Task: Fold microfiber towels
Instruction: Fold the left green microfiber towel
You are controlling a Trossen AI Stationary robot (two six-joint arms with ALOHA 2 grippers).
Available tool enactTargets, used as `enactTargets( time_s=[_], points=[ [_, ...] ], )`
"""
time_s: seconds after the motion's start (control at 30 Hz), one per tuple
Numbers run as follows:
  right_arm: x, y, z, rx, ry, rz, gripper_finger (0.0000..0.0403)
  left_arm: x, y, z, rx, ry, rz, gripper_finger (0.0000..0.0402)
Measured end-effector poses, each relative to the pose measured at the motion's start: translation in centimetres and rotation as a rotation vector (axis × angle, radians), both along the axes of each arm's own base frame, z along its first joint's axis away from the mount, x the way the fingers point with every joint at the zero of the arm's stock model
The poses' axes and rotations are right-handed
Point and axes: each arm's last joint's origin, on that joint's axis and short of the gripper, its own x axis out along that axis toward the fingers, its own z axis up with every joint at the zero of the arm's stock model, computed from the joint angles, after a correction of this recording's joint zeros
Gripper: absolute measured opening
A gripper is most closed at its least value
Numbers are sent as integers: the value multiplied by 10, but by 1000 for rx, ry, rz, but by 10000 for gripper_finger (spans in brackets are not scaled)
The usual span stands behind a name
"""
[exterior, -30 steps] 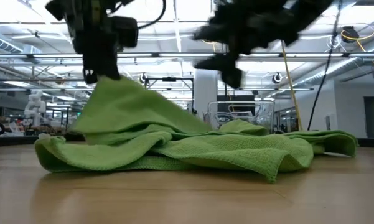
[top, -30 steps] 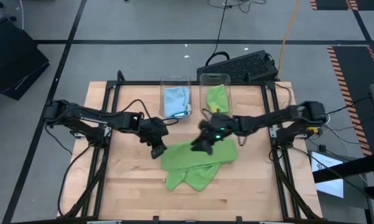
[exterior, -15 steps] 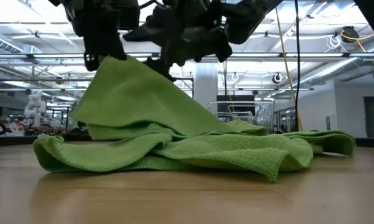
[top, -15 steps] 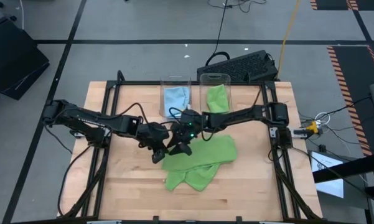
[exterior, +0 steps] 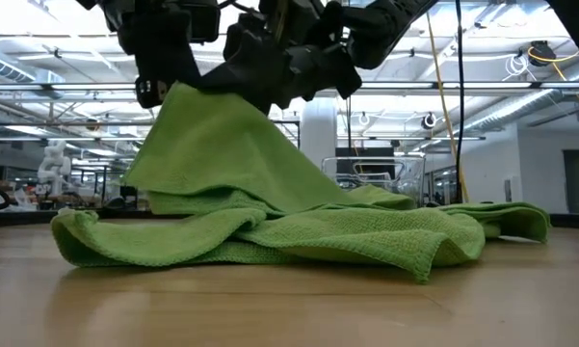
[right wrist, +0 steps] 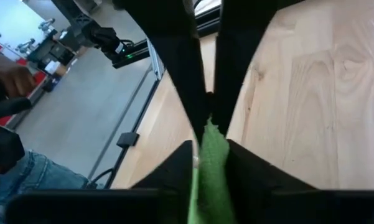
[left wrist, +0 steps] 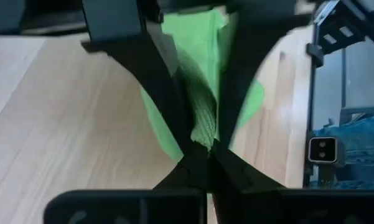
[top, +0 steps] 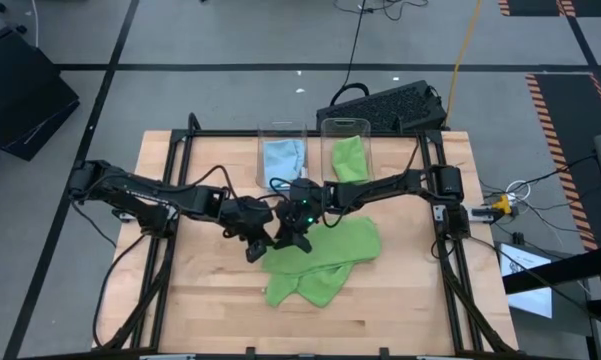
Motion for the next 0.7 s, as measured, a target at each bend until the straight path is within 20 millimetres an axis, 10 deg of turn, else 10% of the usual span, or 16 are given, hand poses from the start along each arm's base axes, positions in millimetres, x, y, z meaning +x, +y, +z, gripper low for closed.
enactTargets(
  time_s=[0.37,0.7],
  points=[
    [-5,-1,-2,-39,50,-10,5,0,-3,0,-31,5,32,48],
    [-21,-6,17,-155,59,24,3,-22,-41,-34,164,73,181,246]
  ],
)
